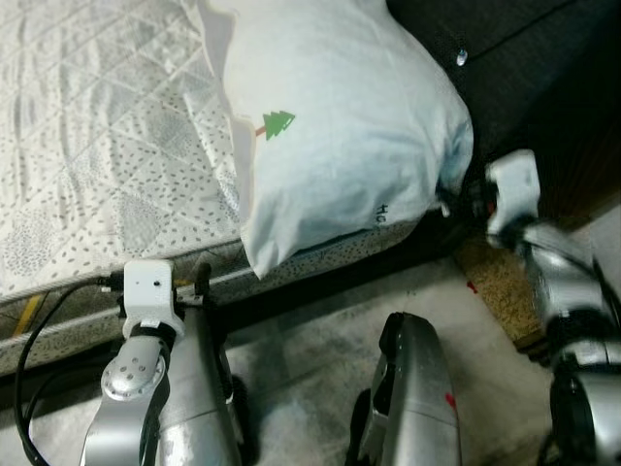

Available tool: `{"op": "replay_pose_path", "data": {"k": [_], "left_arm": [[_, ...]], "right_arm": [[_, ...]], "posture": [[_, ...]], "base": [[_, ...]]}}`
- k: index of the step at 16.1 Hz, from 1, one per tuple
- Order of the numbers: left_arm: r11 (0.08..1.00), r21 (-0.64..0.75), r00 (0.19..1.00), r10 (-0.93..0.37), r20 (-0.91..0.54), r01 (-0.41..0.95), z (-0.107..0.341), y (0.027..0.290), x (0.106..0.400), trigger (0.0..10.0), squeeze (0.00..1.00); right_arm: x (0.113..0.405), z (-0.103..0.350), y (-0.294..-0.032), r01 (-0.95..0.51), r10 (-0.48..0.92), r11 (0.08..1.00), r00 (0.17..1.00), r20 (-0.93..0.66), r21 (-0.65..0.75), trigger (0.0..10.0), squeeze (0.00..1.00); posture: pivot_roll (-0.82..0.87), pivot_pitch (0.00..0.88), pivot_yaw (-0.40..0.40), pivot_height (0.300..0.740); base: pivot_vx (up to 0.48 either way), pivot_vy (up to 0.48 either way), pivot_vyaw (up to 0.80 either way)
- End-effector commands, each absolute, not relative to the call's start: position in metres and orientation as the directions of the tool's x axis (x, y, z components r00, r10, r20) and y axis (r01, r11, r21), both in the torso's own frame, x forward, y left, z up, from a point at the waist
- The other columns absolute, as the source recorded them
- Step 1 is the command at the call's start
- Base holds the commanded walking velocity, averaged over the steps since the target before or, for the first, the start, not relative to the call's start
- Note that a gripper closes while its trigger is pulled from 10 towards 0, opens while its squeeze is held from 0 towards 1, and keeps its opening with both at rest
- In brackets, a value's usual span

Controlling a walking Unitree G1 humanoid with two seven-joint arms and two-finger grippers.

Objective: Clean up the room

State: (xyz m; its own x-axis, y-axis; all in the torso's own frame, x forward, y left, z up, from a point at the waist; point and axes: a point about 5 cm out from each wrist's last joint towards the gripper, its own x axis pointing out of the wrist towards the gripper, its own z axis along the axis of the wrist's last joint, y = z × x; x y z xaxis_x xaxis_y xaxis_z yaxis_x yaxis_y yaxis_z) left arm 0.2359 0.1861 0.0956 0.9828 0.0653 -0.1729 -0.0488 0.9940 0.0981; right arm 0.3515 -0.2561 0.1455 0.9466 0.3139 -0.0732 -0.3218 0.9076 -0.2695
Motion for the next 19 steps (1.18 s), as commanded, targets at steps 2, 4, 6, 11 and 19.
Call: {"op": "replay_pose_path", "data": {"k": [2, 4, 6, 11, 19], "left_arm": [[0.995, 0.093, 0.981, 0.053, -0.185, -0.036, 0.092, 0.185, 0.235, 10.0, 0.00], [0.995, 0.093, 0.981, 0.057, -0.183, -0.040, 0.092, 0.186, 0.234, 10.0, 0.00], [0.995, 0.092, 0.982, 0.060, -0.181, -0.044, 0.092, 0.187, 0.233, 10.0, 0.00], [0.995, 0.095, 0.982, 0.057, -0.179, -0.040, 0.093, 0.187, 0.234, 10.0, 0.00], [0.993, 0.106, 0.982, 0.065, -0.178, -0.047, 0.093, 0.186, 0.233, 10.0, 0.00]], "right_arm": [[0.348, 0.155, -0.268, -0.242, 0.249, 0.935, 0.969, -0.009, -0.259, 10.0, 1.00], [0.339, 0.165, -0.275, -0.120, 0.148, 0.969, 0.982, 0.116, -0.217, 10.0, 1.00], [0.334, 0.186, -0.279, 0.020, 0.025, 0.985, 0.966, 0.256, -0.171, 10.0, 1.00], [0.336, 0.213, -0.250, -0.040, 0.079, 0.992, 0.935, 0.345, -0.117, 10.0, 1.00], [0.323, 0.200, -0.196, -0.257, 0.242, 0.966, 0.938, 0.247, 0.033, 10.0, 1.00]], "posture": [[0.04, 0.206, -0.046, 0.495], [0.04, 0.204, -0.046, 0.495], [0.04, 0.203, -0.045, 0.495], [0.04, 0.204, -0.040, 0.495], [0.05, 0.211, -0.047, 0.495]], "base": [[0.000, 0.000, 0.00], [0.000, 0.000, 0.00], [0.000, 0.000, 0.00], [0.000, 0.000, 0.00], [0.000, 0.000, 0.00]]}}
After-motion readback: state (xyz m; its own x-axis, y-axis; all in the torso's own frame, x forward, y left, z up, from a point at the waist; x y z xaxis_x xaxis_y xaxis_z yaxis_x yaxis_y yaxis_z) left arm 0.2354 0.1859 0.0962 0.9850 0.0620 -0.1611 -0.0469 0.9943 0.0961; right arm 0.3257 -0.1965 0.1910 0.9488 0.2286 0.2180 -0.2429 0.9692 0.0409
